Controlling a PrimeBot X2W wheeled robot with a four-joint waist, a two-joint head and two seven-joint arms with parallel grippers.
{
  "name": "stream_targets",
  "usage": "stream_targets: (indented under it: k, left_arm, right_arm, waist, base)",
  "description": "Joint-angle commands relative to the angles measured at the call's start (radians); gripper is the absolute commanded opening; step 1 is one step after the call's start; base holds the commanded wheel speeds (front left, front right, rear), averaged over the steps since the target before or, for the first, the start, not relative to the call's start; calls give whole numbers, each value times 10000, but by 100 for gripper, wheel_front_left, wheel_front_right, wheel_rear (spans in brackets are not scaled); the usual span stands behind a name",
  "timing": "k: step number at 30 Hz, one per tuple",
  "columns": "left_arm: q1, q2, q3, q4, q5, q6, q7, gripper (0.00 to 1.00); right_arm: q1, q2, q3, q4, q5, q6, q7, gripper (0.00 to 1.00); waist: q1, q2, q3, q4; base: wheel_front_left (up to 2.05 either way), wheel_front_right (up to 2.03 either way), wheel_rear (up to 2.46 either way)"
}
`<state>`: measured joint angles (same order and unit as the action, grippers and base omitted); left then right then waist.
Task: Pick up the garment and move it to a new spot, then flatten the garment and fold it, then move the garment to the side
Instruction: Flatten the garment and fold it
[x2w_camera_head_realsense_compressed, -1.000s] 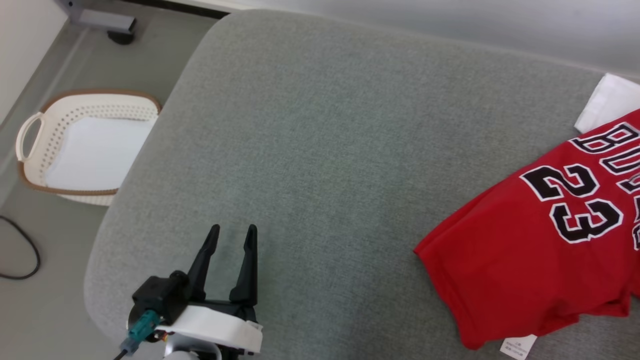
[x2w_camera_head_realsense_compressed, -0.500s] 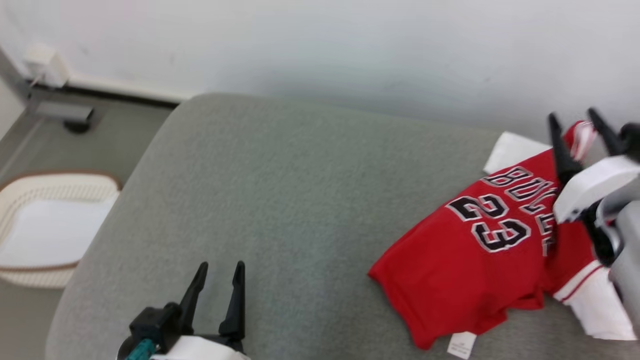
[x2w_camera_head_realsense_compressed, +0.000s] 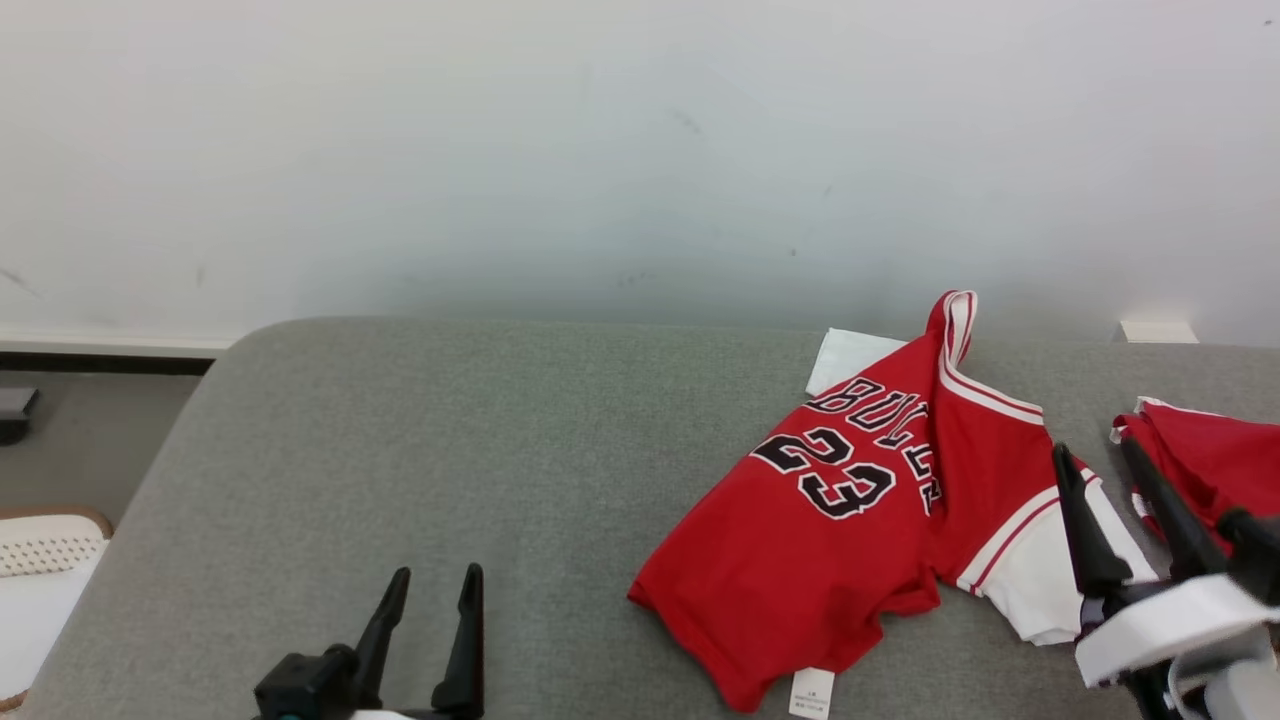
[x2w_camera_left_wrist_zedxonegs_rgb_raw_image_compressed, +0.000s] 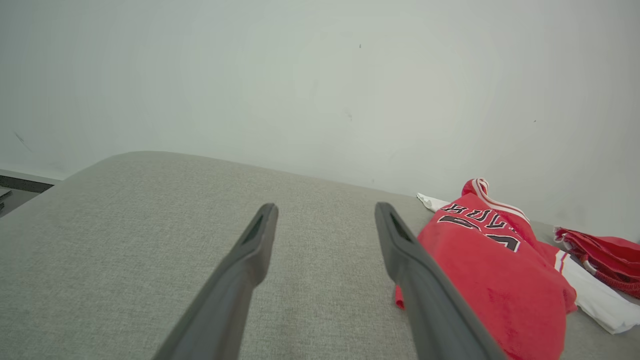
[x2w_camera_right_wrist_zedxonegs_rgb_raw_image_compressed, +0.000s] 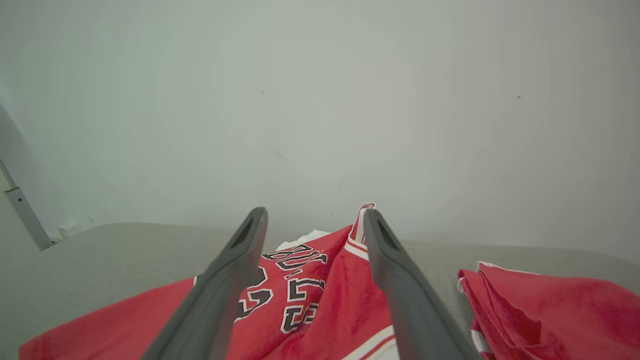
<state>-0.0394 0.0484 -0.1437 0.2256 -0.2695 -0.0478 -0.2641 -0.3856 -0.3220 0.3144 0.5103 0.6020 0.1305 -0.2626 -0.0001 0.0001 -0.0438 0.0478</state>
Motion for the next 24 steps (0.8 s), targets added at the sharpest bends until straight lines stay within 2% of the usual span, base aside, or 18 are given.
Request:
stream_targets:
  k: [1,5,10,18,21,24]
  left_arm:
    - [116,41,-27,34,-50,-3,0,100]
    - [175,41,-60,96,-95,-25,0,100]
    - [235,41,-29,137,-68,-71,0,100]
    - [174,40,-149,210,-101,-143,1,100]
    - [28,40,-440,546,-291,-265,3,100]
    - [-254,41,-907,1085,-700,-456,468,100]
  right_arm:
    - [745,212,-424,-483,-303,1,-22,100]
    - [2335,991,-1419,-1649,-739,1,-25,100]
    - [3340,1540,-1793,-2526,-1576,1,-25,100]
    - [3735,1964,-2149,-2968,-1999,1,-25,100]
    - [3674,2048,-2134,-3003,-2046,1,-26,100]
    - [3580,2075,-2225,-3034,-2091,1,-26,100]
  waist:
    - [1,-1,-143,-169]
    - [1,-1,-193,-368]
    - [1,-1,-198,-586]
    - [1,-1,-154,-810]
    - [1,-1,-115,-888]
    - [1,-1,-68,-1027]
  base:
    - [0,0,0]
    - [0,0,0]
    - [0,0,0]
    - [0,0,0]
    - [0,0,0]
    - [0,0,0]
